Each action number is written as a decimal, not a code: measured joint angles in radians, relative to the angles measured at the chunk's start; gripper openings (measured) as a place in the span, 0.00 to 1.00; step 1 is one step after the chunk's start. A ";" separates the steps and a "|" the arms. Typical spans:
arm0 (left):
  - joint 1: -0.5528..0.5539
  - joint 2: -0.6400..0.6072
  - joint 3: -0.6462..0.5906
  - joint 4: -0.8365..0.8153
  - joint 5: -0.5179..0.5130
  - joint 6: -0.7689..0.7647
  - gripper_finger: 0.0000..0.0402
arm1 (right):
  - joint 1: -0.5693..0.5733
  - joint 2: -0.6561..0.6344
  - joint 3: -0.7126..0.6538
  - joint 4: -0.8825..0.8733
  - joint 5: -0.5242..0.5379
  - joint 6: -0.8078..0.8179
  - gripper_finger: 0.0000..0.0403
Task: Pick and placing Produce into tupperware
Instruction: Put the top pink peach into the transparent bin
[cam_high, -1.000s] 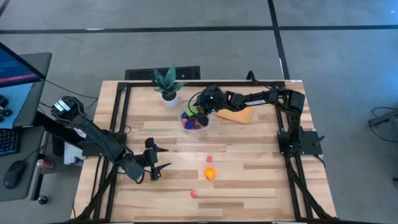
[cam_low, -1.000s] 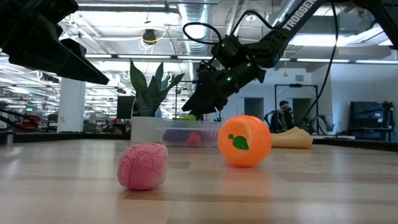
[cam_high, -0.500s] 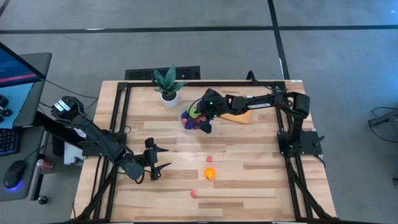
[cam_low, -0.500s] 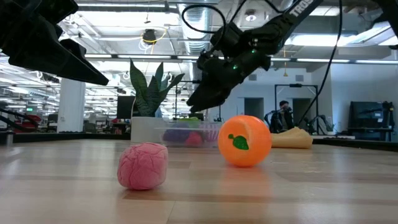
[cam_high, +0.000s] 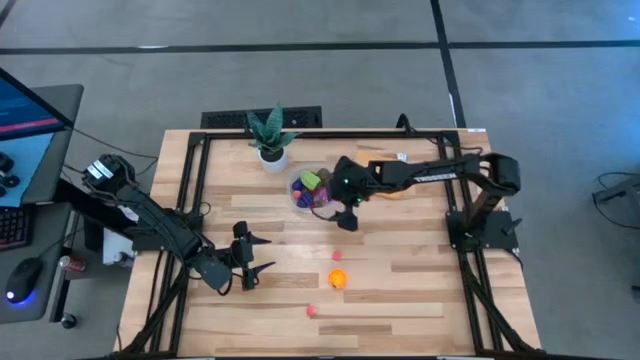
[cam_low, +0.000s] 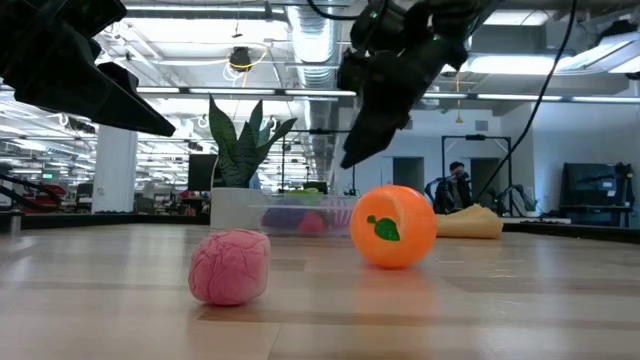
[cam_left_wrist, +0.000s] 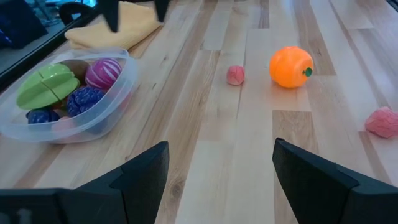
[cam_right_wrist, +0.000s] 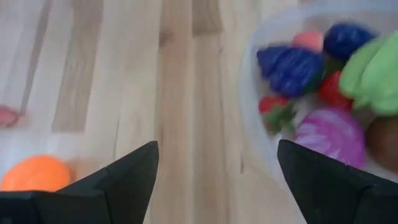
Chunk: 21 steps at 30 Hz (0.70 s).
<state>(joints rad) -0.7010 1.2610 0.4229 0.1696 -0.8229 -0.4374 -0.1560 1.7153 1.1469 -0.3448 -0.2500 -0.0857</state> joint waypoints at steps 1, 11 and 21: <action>0.000 0.000 0.000 0.000 0.000 0.000 0.69 | 0.013 -0.008 0.000 -0.030 0.015 0.007 0.87; 0.000 0.000 0.000 0.001 0.007 -0.015 0.69 | 0.130 -0.065 -0.025 -0.148 0.162 0.059 0.84; 0.000 0.000 0.000 -0.002 0.013 -0.015 0.69 | 0.233 -0.152 -0.218 -0.041 0.283 0.202 0.82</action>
<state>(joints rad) -0.7010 1.2610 0.4225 0.1677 -0.8101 -0.4526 0.0771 1.5629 0.9293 -0.3855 0.0333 0.1162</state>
